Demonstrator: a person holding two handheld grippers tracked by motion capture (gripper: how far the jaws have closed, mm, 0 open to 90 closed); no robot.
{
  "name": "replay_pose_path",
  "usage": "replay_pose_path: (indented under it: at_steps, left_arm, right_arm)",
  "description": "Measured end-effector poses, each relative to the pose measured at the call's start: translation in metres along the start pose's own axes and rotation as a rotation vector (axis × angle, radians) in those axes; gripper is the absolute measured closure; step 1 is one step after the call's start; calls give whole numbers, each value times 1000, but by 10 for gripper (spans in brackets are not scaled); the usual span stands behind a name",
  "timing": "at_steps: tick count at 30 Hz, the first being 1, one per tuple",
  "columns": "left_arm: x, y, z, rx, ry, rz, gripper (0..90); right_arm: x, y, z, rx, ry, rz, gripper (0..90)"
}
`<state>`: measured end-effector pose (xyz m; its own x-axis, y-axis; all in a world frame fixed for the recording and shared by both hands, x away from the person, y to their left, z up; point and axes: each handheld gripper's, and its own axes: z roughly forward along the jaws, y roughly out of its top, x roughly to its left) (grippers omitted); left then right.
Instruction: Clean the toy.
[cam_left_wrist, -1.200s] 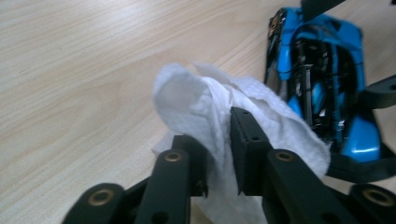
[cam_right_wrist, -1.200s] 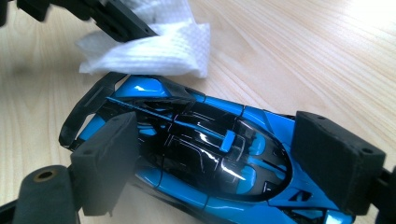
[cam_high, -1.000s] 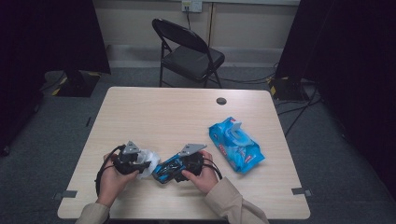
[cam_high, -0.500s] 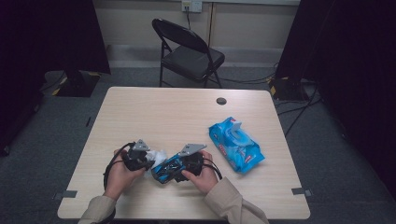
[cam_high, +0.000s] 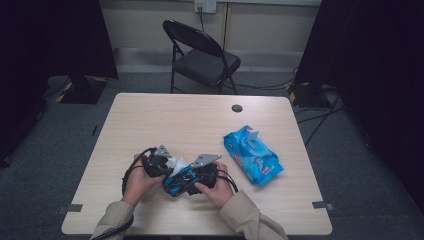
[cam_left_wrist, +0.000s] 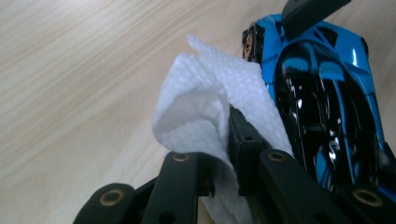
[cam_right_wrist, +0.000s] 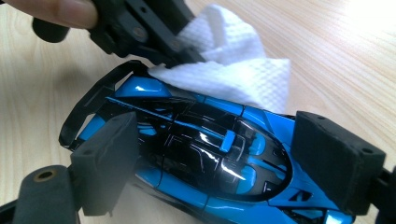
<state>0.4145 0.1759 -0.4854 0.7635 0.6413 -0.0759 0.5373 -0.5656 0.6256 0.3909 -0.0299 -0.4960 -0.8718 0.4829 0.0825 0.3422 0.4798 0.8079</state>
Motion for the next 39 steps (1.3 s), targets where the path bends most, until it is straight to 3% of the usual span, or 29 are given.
replay_pose_path:
  at_steps: [4, 18, 39]
  left_arm:
    - [1, 6, 5, -3, -26, -8, 821]
    - [1, 22, 16, 0, -43, -16, 823]
    - [3, 46, 39, -54, -68, -23, 822]
  right_arm:
    - [0, -1, 0, -4, -1, 4, 147]
    - [-1, -2, 0, -12, 3, 9, 147]
    - [-1, -3, -1, -19, 3, 9, 148]
